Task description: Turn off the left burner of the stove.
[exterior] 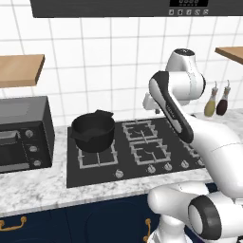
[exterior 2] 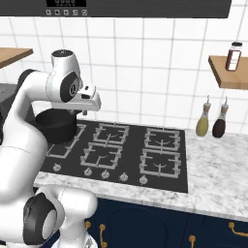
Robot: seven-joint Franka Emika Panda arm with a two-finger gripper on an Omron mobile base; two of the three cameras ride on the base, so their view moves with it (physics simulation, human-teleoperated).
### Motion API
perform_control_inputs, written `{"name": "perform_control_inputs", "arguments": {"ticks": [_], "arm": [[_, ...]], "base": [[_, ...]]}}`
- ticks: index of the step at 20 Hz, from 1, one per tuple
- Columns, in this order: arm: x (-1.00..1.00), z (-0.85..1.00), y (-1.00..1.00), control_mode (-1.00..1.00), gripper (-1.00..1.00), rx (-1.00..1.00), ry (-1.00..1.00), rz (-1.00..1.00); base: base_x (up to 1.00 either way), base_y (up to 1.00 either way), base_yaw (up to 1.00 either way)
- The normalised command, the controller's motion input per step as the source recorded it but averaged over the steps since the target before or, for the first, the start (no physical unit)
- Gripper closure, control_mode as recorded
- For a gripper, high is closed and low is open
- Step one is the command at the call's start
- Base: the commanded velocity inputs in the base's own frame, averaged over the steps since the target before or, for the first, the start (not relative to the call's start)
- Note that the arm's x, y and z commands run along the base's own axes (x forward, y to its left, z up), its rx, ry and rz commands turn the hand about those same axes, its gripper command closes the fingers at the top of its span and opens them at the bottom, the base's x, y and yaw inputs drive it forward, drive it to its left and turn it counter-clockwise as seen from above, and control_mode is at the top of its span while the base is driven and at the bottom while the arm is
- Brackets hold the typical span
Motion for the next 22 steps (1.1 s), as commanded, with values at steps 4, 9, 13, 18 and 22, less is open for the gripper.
{"name": "perform_control_inputs", "arguments": {"ticks": [4,9,13,18,22], "arm": [[-0.30,-0.03,0.01,-1.00,-1.00,-0.02,-0.01,0.03],[-0.76,-0.13,0.01,-1.00,-1.00,-0.01,-0.01,0.13],[-0.67,-0.38,0.29,-1.00,-1.00,-0.17,0.04,0.20],[-0.35,-0.84,0.71,-1.00,-1.00,-0.13,0.16,0.26],[0.08,-1.00,0.83,-1.00,-1.00,0.01,0.14,0.28]], "base": [[0.00,0.00,0.00],[0.00,0.00,0.00],[0.00,0.00,0.00],[0.00,0.00,0.00],[0.00,0.00,0.00]]}}
